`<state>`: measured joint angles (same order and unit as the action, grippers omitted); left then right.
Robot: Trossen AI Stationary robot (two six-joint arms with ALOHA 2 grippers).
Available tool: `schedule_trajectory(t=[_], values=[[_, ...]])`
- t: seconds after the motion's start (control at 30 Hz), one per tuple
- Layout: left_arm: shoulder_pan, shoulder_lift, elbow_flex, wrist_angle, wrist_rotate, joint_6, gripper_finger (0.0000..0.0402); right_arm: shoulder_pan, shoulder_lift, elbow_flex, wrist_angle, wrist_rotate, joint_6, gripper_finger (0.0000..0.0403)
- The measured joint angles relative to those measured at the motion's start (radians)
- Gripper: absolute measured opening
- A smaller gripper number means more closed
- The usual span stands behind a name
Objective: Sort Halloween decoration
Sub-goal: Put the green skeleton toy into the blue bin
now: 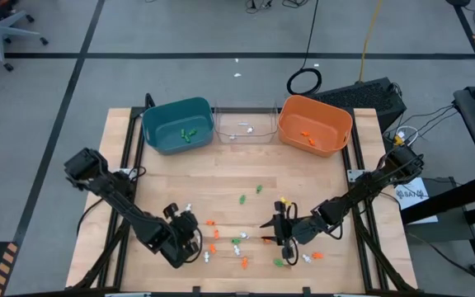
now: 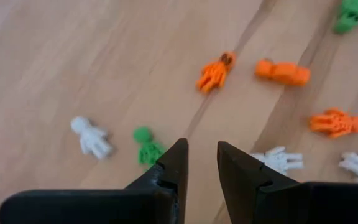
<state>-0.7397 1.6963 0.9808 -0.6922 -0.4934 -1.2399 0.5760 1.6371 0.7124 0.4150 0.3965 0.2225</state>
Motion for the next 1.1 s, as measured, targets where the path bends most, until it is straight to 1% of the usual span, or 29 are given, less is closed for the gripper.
schedule_trajectory(t=[0.13,0.37,0.53,0.7,0.83,0.97,1.1], values=[[-0.001,0.003,0.0,-0.012,0.002,-0.059,0.0083,-0.009,0.0,0.0,0.001,0.0,-0.043,0.0141],[0.001,0.003,-0.019,-0.01,-0.06,-0.181,0.0083,-0.039,0.0,0.0,0.024,0.0,-0.115,0.0141],[0.001,0.003,-0.024,-0.006,-0.036,-0.199,0.0083,-0.056,0.0,0.0,0.03,-0.004,-0.146,0.0141],[-0.013,0.003,-0.024,-0.011,-0.031,-0.317,0.0083,-0.07,0.0,0.0,0.03,-0.004,-0.201,0.0141],[-0.016,0.003,-0.024,-0.053,-0.031,-0.397,0.0083,-0.082,0.0,0.0,0.03,-0.005,-0.22,0.0141],[-0.016,0.003,-0.024,-0.051,-0.038,-0.403,0.0084,-0.094,0.0,0.0,0.03,-0.005,-0.238,0.0141],[-0.017,0.01,-0.024,-0.05,-0.08,-0.394,0.0084,-0.105,0.0,0.0,0.03,-0.005,-0.252,0.0141]])
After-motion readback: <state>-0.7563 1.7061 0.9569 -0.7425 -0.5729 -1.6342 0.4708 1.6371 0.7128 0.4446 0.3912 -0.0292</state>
